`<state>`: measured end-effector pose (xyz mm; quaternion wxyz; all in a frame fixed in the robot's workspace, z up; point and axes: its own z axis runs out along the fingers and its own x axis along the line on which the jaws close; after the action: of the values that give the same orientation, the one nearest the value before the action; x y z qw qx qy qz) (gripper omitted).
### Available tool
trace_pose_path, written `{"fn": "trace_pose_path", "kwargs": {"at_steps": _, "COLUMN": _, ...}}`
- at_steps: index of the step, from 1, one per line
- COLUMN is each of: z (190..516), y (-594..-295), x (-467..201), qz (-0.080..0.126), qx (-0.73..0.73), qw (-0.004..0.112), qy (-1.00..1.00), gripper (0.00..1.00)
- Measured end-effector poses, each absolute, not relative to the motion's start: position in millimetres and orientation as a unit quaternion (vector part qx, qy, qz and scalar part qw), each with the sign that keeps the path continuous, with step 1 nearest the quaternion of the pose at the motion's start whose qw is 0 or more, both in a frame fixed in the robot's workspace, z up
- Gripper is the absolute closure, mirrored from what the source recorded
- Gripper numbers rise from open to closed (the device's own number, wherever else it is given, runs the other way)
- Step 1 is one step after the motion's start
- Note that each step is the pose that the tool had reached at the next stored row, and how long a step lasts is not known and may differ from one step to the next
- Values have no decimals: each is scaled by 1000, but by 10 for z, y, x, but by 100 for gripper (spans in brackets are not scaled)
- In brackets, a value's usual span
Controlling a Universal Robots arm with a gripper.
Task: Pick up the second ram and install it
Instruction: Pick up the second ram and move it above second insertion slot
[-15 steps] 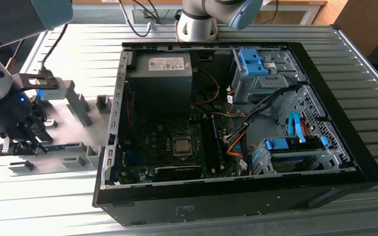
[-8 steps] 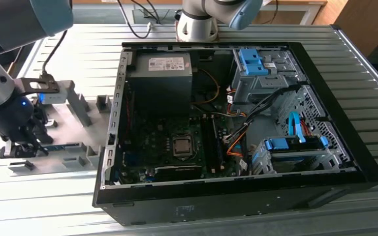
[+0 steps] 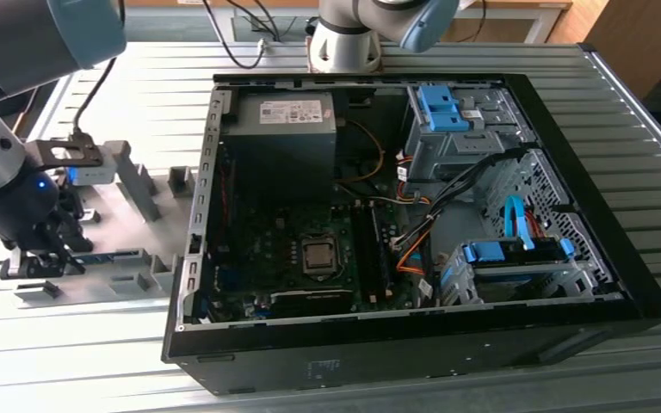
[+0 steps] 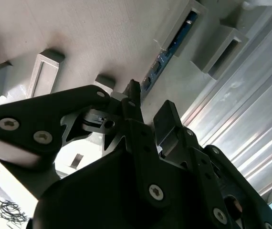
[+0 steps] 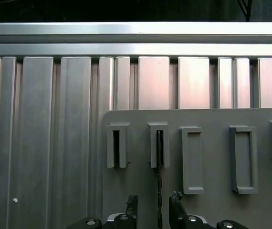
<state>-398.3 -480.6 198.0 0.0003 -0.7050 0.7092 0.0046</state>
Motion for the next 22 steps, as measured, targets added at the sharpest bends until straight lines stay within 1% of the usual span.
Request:
{"fn": "trace_pose_path", "kwargs": {"at_steps": 5, "z": 1947, "y": -4805, "x": -4004, "qz": 15, "qx": -705, "qw": 11, "qy": 709, "gripper": 61}}
{"fn": "trace_pose_path", "kwargs": {"at_steps": 11, "z": 1934, "y": -4805, "x": -4004, "qz": 15, "qx": -705, "qw": 11, "qy": 709, "gripper": 61}}
{"fn": "trace_pose_path", "kwargs": {"at_steps": 13, "z": 1933, "y": -4805, "x": -4004, "qz": 15, "qx": -705, "qw": 11, "qy": 709, "gripper": 62}}
{"fn": "trace_pose_path", "kwargs": {"at_steps": 14, "z": 1933, "y": -4805, "x": -4004, "qz": 15, "qx": -705, "qw": 11, "qy": 709, "gripper": 69}}
{"fn": "trace_pose_path", "kwargs": {"at_steps": 21, "z": 1927, "y": -4805, "x": -4004, "qz": 15, "qx": -705, "qw": 11, "qy": 709, "gripper": 71}}
{"fn": "trace_pose_path", "kwargs": {"at_steps": 22, "z": 1927, "y": -4805, "x": -4003, "qz": 15, "qx": -705, "qw": 11, "qy": 709, "gripper": 78}}
